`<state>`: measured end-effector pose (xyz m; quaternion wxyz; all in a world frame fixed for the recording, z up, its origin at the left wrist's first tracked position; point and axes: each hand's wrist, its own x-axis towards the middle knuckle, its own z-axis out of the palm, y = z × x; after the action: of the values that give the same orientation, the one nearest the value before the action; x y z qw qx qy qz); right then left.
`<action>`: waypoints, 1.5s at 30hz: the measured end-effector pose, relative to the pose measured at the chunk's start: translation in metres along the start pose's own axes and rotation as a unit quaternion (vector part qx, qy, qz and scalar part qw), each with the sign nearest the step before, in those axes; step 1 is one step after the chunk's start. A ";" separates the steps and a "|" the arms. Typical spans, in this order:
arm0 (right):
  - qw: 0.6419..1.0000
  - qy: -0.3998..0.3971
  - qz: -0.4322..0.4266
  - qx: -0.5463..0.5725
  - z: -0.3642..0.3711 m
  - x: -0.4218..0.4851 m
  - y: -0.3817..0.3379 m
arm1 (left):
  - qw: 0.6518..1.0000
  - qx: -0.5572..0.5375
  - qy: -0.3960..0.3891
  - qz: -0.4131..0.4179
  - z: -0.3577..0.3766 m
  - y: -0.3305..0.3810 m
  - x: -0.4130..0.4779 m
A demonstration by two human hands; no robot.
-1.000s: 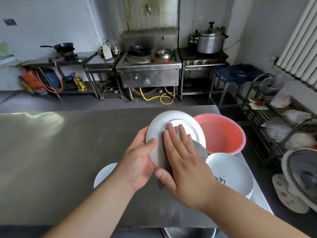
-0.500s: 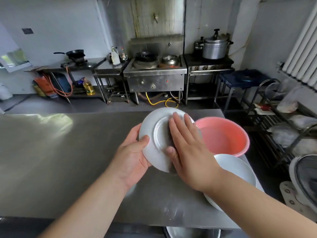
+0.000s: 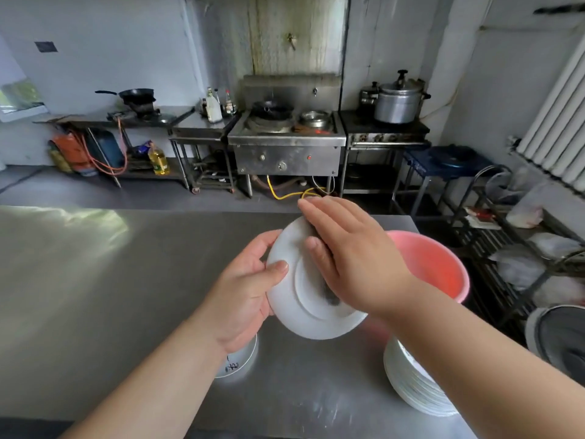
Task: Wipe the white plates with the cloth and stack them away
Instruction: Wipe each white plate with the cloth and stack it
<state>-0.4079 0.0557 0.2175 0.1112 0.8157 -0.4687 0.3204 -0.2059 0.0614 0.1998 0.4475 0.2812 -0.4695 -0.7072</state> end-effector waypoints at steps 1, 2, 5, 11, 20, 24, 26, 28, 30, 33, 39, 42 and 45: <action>1.000 -0.013 -0.017 0.002 -0.002 0.011 0.000 | 1.000 -0.002 -0.008 0.004 -0.004 0.004 0.001; 1.000 -0.014 -0.013 0.005 -0.004 0.021 0.001 | 1.000 -0.009 -0.012 0.013 -0.008 0.009 0.003; 0.988 0.056 0.135 0.060 0.001 0.023 -0.005 | 0.997 -0.057 -0.006 0.049 -0.023 0.024 0.010; 0.942 0.034 0.310 0.125 0.045 -0.011 -0.058 | 0.994 -0.099 0.020 0.048 -0.044 0.029 0.019; 0.938 0.083 0.318 0.111 0.066 0.015 -0.063 | 0.990 -0.128 0.025 0.048 -0.072 0.033 0.022; 0.937 0.031 0.335 0.097 0.081 0.006 -0.077 | 0.988 -0.148 0.048 0.020 -0.080 0.023 0.015; 0.950 0.008 0.302 0.075 0.069 0.026 -0.057 | 0.988 -0.150 0.046 0.010 -0.086 0.024 0.013; 0.956 0.006 0.276 0.097 0.057 0.045 -0.041 | 0.987 -0.154 0.051 0.015 -0.090 0.027 0.014; 0.951 0.028 0.285 0.121 0.062 0.044 -0.044 | 0.986 -0.155 0.059 0.028 -0.091 0.029 0.017; 0.926 0.061 0.332 0.170 0.091 0.016 -0.079 | 0.983 -0.170 0.057 0.038 -0.090 0.022 0.018; 0.935 0.091 0.290 0.180 0.088 0.035 -0.060 | 0.981 -0.190 -0.016 -0.033 -0.105 0.027 0.017; 0.960 0.008 0.216 0.178 0.068 0.066 -0.042 | 0.991 -0.124 -0.004 -0.058 -0.114 0.039 0.022; 0.969 -0.009 0.194 0.153 0.071 0.065 -0.048 | 0.990 -0.131 0.029 -0.040 -0.113 0.035 0.024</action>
<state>-0.3149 0.0026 0.2095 -0.0832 0.7195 -0.5643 0.3962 -0.1105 -0.0120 0.1871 0.4655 0.2593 -0.3476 -0.7715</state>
